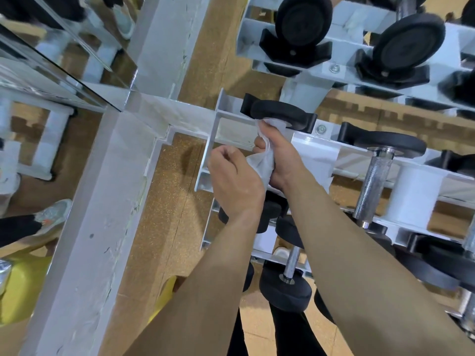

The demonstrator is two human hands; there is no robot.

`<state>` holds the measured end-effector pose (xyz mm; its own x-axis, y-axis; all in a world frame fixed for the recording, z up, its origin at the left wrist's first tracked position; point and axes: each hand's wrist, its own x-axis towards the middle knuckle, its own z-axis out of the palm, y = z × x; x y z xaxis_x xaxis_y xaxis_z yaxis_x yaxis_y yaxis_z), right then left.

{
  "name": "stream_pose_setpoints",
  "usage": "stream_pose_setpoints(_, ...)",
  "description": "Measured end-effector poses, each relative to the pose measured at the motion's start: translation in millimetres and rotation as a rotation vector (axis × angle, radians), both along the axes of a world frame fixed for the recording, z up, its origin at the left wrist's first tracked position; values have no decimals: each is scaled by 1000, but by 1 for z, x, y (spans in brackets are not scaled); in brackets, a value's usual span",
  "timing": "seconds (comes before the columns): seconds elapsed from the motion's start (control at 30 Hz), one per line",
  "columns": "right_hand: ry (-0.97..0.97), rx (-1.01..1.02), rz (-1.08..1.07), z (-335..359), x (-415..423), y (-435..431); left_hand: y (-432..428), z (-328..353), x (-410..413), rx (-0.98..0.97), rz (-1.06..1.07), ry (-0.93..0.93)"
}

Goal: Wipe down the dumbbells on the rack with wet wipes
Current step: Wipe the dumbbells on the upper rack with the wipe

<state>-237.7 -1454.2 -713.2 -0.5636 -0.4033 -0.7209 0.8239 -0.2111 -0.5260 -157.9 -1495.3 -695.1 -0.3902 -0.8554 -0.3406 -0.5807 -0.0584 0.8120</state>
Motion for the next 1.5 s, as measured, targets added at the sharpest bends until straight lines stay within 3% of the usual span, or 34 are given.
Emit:
stream_pose_setpoints(0.17,164,414,171,0,28,5,0,4,-1,-8,-17,-26)
stream_pose_setpoints(0.27,163,515,196,5,32,4,0,6,-1,-10,-12,-46)
stream_pose_setpoints(0.4,52,372,62,5,10,-6,0,3,-1,-25,-33,-61)
stream_pose_setpoints(0.53,-57,77,81,-2,-4,-2,0,1,1,-46,-61,-71)
stream_pose_setpoints(0.67,-91,-44,17,-10,2,1,0,1,1,-49,-77,-70)
stream_pose_setpoints(0.73,-22,-15,37,-8,9,5,0,1,1,-51,-84,-75)
stream_pose_setpoints(0.87,213,432,216,2,30,6,-1,4,-1,-20,-92,-84)
stream_pose_setpoints(0.93,173,530,209,3,31,3,-1,6,0,-15,-90,-83)
stream_pose_setpoints(1.07,90,479,53,4,8,-6,-1,6,-1,11,-105,-95)
stream_pose_setpoints(1.17,63,325,-28,8,-6,-9,-1,7,-1,27,-138,-133)
stream_pose_setpoints(1.37,-69,5,58,5,10,10,-4,7,-1,43,-254,-170)
stream_pose_setpoints(1.5,72,267,238,12,13,13,-6,-1,1,88,-273,-133)
